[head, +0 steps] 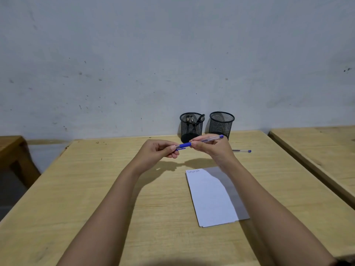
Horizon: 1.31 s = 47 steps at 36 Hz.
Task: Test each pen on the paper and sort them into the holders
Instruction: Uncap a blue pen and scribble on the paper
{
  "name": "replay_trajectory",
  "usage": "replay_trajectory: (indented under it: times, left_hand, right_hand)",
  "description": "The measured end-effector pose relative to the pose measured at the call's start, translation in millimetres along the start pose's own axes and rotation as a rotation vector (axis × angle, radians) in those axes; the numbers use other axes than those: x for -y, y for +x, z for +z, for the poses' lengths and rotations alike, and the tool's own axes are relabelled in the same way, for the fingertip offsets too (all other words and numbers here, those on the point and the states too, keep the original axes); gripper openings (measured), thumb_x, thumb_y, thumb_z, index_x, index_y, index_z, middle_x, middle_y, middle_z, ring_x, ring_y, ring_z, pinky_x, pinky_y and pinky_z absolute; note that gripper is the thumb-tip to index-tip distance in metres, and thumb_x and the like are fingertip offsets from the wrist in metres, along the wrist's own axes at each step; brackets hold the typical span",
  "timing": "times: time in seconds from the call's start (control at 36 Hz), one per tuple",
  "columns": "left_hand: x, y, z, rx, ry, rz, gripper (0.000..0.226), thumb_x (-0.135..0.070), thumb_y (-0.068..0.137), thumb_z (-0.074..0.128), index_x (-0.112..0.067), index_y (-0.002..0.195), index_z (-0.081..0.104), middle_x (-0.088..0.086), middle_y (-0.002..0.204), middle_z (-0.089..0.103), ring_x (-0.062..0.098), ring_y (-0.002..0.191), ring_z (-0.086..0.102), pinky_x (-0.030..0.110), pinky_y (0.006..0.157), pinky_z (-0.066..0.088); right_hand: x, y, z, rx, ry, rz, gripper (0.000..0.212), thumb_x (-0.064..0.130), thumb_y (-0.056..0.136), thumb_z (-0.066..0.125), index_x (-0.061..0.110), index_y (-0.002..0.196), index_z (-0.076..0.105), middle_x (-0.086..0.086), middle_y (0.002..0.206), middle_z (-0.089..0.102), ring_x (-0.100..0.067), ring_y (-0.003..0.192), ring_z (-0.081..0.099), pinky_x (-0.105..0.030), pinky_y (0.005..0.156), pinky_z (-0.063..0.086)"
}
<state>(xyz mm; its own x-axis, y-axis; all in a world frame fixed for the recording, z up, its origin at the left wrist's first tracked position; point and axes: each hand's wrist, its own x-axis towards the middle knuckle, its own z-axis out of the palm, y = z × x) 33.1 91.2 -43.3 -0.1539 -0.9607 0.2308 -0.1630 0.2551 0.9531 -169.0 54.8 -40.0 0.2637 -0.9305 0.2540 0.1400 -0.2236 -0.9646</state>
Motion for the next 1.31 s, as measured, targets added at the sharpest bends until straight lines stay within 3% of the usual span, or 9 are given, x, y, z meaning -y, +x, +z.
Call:
replay_trajectory:
  times: [0.08,0.14,0.25,0.33,0.44,0.56,0.81,1.11,1.31]
  left_hand:
    - [-2.0,-0.9,-5.3,-0.022,0.017,0.008,0.016,-0.007,0.09,0.056,-0.004,0.1,0.068,-0.004,0.069,0.072,0.005,0.068,0.066,0.014,0.07,0.052]
    - [3.7,-9.8,-34.8,-0.201,-0.01,0.008,0.014,-0.012,0.089,0.055,-0.011,0.093,0.069,-0.01,0.068,0.072,0.0,0.066,0.065,0.01,0.069,0.051]
    - [19.6,-34.5,-97.8,-0.456,-0.047,-0.01,0.014,-0.009,0.092,0.053,-0.011,0.094,0.066,-0.009,0.067,0.072,0.001,0.066,0.067,0.009,0.071,0.052]
    - [21.5,-20.0,-77.4,-0.366,-0.023,-0.019,0.013,-0.005,0.09,0.055,-0.01,0.091,0.067,-0.005,0.069,0.073,0.004,0.068,0.068,0.012,0.072,0.053]
    - [30.4,-3.6,-35.0,-0.239,0.088,-0.046,0.013,-0.007,0.087,0.061,-0.017,0.086,0.07,-0.004,0.071,0.071,0.005,0.072,0.065,0.014,0.074,0.051]
    - [43.4,-7.7,-13.4,-0.199,0.274,-0.086,0.011,-0.014,0.086,0.064,-0.023,0.084,0.07,-0.004,0.09,0.069,0.006,0.083,0.061,0.011,0.07,0.044]
    - [51.8,-9.4,3.1,-0.168,0.519,-0.087,0.015,-0.017,0.087,0.063,-0.014,0.098,0.072,0.003,0.097,0.062,0.006,0.083,0.054,0.01,0.071,0.039]
    - [37.4,-15.4,26.4,-0.312,0.591,0.065,0.027,-0.022,0.091,0.056,-0.011,0.114,0.064,-0.006,0.108,0.055,0.009,0.107,0.048,0.0,0.074,0.037]
    - [36.4,-42.0,62.6,0.078,0.735,0.004,0.049,-0.047,0.094,0.04,-0.019,0.134,0.047,-0.005,0.142,0.046,0.011,0.133,0.038,0.033,0.108,0.034]
  right_hand:
    - [2.8,-0.6,-5.4,-0.044,-0.067,-0.02,0.013,0.005,0.065,0.079,0.007,0.076,0.073,-0.002,0.068,0.071,-0.012,0.07,0.065,-0.022,0.071,0.054]
    - [10.4,-2.1,-33.4,-0.217,-0.075,-0.072,0.006,0.008,0.067,0.074,0.01,0.073,0.071,0.005,0.065,0.066,-0.005,0.066,0.059,-0.02,0.068,0.048]
    - [20.3,-15.0,-95.7,-0.405,0.396,-0.096,0.015,0.016,0.049,0.079,0.013,0.062,0.073,0.005,0.065,0.071,-0.006,0.069,0.068,-0.014,0.071,0.052]
    - [10.4,-11.7,-77.4,-0.389,0.333,-0.035,0.029,0.017,0.049,0.079,0.008,0.073,0.067,0.004,0.063,0.07,-0.008,0.066,0.068,-0.014,0.068,0.053]
    - [-2.9,-5.5,-46.9,-0.34,0.128,0.011,0.016,0.004,0.079,0.068,0.013,0.07,0.058,0.005,0.061,0.064,-0.008,0.064,0.063,-0.015,0.056,0.046]
    - [-8.8,-3.3,-43.6,-0.273,-0.011,0.042,0.02,0.002,0.084,0.062,0.012,0.068,0.053,-0.006,0.067,0.055,-0.014,0.061,0.055,-0.019,0.054,0.047]
    - [-10.3,-16.0,-30.4,-0.106,0.045,0.183,0.014,0.002,0.09,0.052,-0.004,0.09,0.065,-0.02,0.087,0.068,-0.022,0.077,0.066,-0.023,0.078,0.055]
    - [-15.3,-20.7,-5.4,-0.186,-0.044,0.136,0.015,-0.007,0.08,0.063,0.003,0.076,0.053,-0.012,0.062,0.053,-0.004,0.041,0.051,-0.014,0.042,0.042]
    - [-28.8,-22.7,-1.0,-0.209,0.037,0.146,0.027,-0.014,0.073,0.066,0.006,0.071,0.048,-0.012,0.057,0.052,-0.011,0.042,0.054,-0.018,0.049,0.049]
